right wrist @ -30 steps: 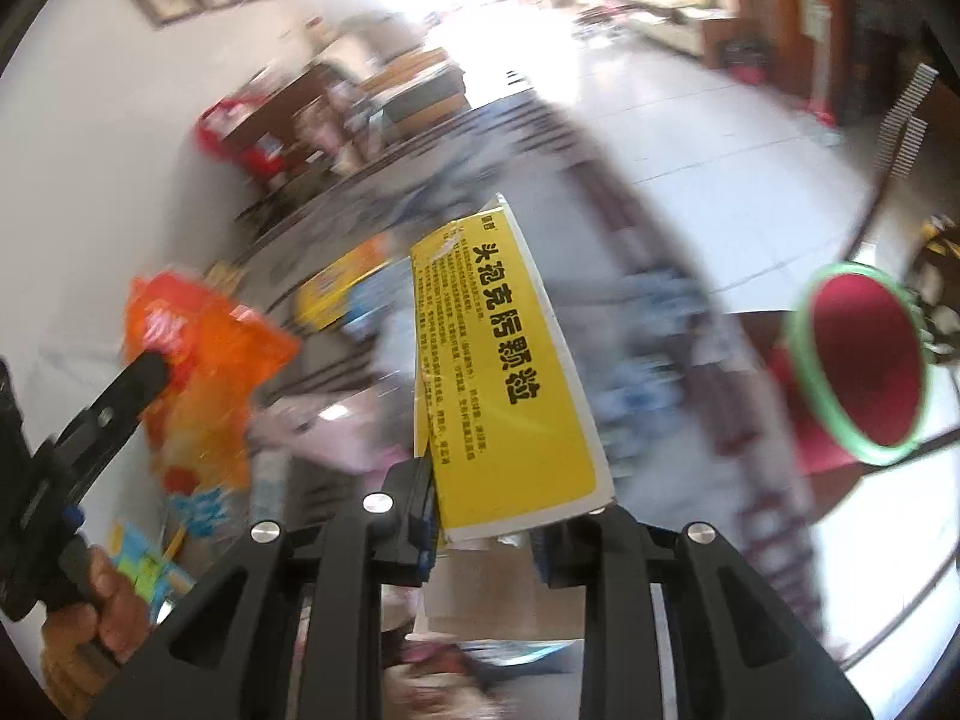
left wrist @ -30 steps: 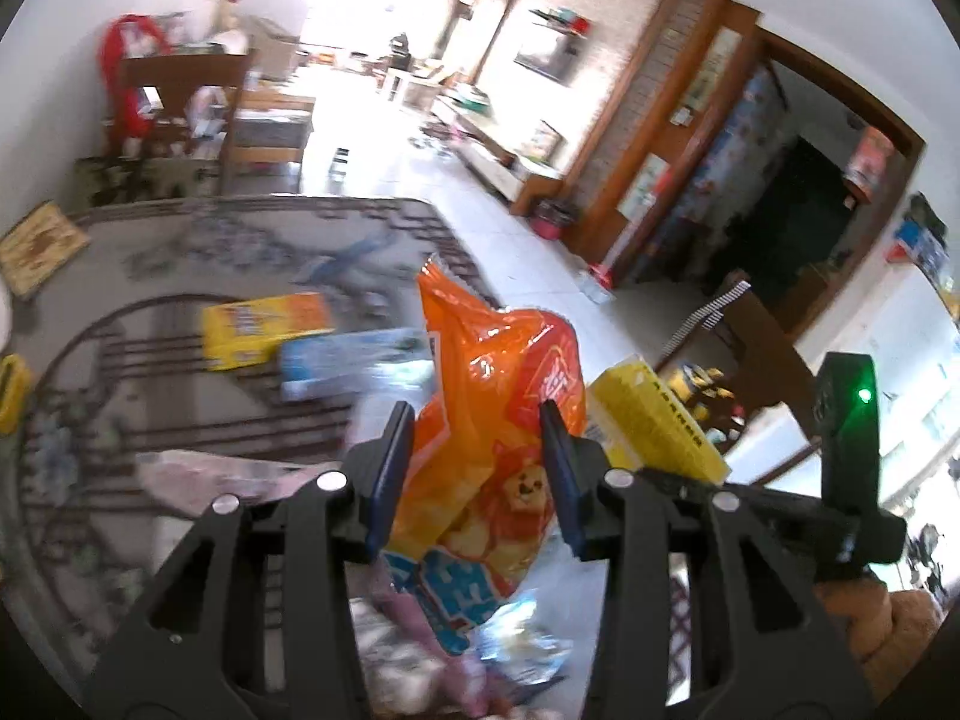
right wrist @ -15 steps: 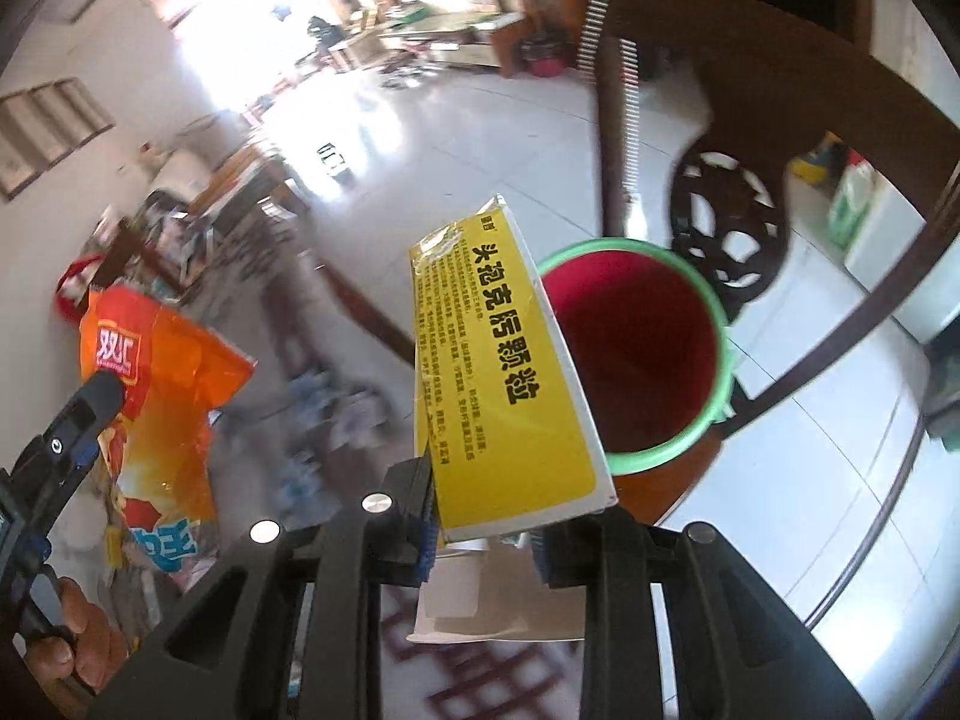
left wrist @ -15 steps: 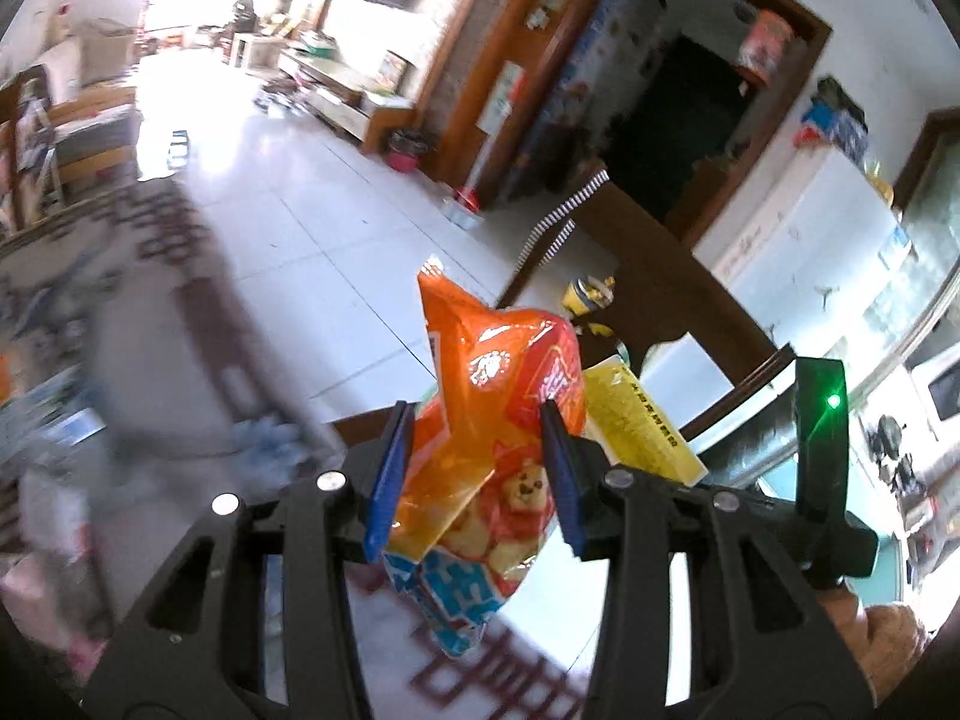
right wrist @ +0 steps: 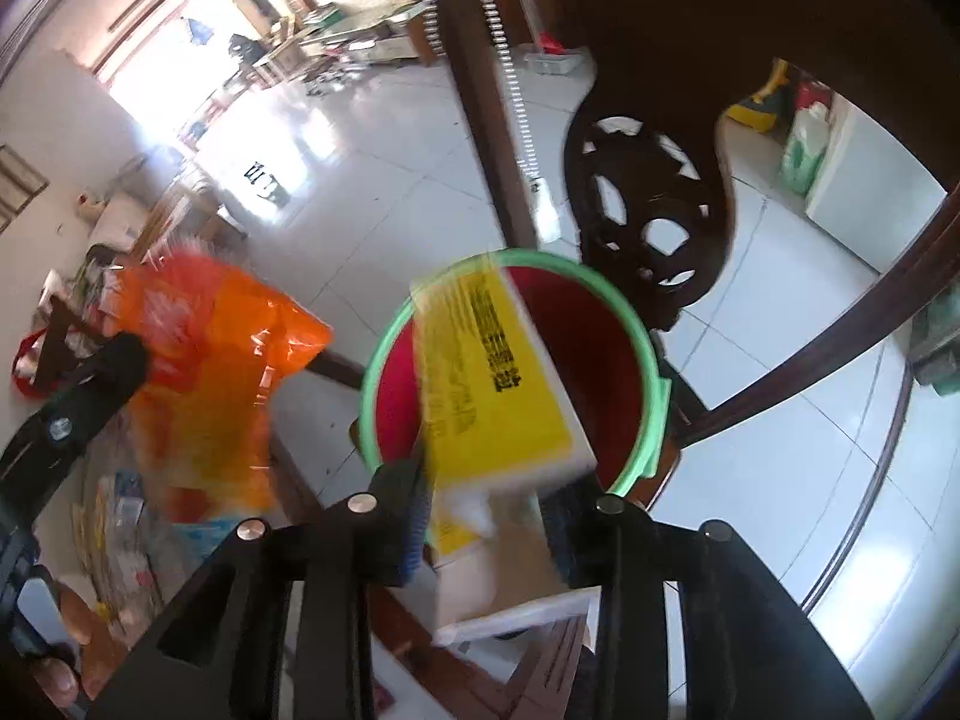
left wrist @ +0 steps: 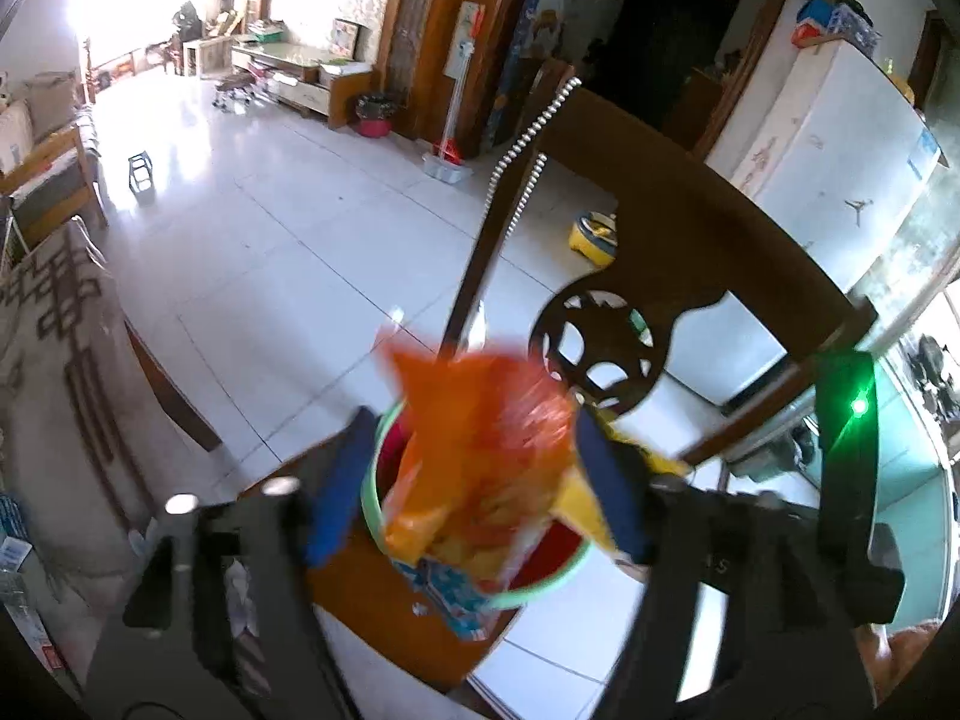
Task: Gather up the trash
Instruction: 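Carry both items to the red bucket and open both tools to drop them, then grasp the clear plastic bottle with the right tool while the left tool grasps the pink-white milk carton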
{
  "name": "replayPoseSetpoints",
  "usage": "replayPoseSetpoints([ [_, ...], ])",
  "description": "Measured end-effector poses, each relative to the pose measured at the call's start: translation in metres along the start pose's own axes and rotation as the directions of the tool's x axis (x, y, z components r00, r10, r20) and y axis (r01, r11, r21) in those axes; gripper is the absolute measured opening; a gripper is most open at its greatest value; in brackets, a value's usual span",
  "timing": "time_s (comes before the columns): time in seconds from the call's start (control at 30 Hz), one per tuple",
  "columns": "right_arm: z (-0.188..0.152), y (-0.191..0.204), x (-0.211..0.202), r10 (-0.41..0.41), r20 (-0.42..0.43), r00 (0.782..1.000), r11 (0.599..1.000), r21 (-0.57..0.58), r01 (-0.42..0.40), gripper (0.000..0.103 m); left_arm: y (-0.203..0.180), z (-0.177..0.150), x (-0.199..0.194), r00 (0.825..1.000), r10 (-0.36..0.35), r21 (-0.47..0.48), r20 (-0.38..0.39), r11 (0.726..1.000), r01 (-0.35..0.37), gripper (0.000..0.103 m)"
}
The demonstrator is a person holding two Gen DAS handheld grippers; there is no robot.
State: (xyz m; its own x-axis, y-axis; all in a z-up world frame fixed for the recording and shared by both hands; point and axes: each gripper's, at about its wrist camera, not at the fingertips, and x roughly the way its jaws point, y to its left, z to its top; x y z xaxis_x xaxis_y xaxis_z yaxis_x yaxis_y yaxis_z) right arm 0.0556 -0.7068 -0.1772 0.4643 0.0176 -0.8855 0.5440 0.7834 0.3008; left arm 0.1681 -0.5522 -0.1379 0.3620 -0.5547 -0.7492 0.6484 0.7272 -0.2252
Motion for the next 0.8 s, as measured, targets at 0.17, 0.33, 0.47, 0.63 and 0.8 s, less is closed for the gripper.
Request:
replayPoseSetpoints([
  [0.17, 0.003, -0.006, -0.004, -0.028, 0.019, 0.999, 0.999, 0.016, 0.028, 0.042, 0.006, 0.001, -0.011, 1.000, -0.023, -0.031, 0.015, 0.999, 0.023, 0.073],
  [0.33, -0.007, 0.013, -0.023, -0.009, 0.046, 0.999, 1.000, -0.012, 0.009, 0.042, 0.029, -0.015, -0.064, 0.997, -0.009, -0.053, 0.073, 0.999, 0.013, 0.073],
  [0.47, -0.018, 0.052, -0.031, 0.043, 0.046, 0.998, 0.996, -0.083, -0.039, 0.043, 0.066, -0.046, -0.123, 0.990, 0.065, -0.135, 0.122, 0.990, -0.048, 0.073],
  [0.63, -0.047, 0.131, -0.034, 0.134, 0.001, 0.991, 0.960, -0.248, -0.129, 0.052, 0.128, -0.101, -0.197, 0.963, 0.237, -0.261, 0.130, 0.945, -0.198, 0.077],
  [0.8, -0.097, 0.229, -0.022, 0.218, -0.109, 0.970, 0.881, -0.405, -0.243, 0.052, 0.203, -0.170, -0.267, 0.892, 0.445, -0.455, 0.078, 0.812, -0.366, 0.077],
])
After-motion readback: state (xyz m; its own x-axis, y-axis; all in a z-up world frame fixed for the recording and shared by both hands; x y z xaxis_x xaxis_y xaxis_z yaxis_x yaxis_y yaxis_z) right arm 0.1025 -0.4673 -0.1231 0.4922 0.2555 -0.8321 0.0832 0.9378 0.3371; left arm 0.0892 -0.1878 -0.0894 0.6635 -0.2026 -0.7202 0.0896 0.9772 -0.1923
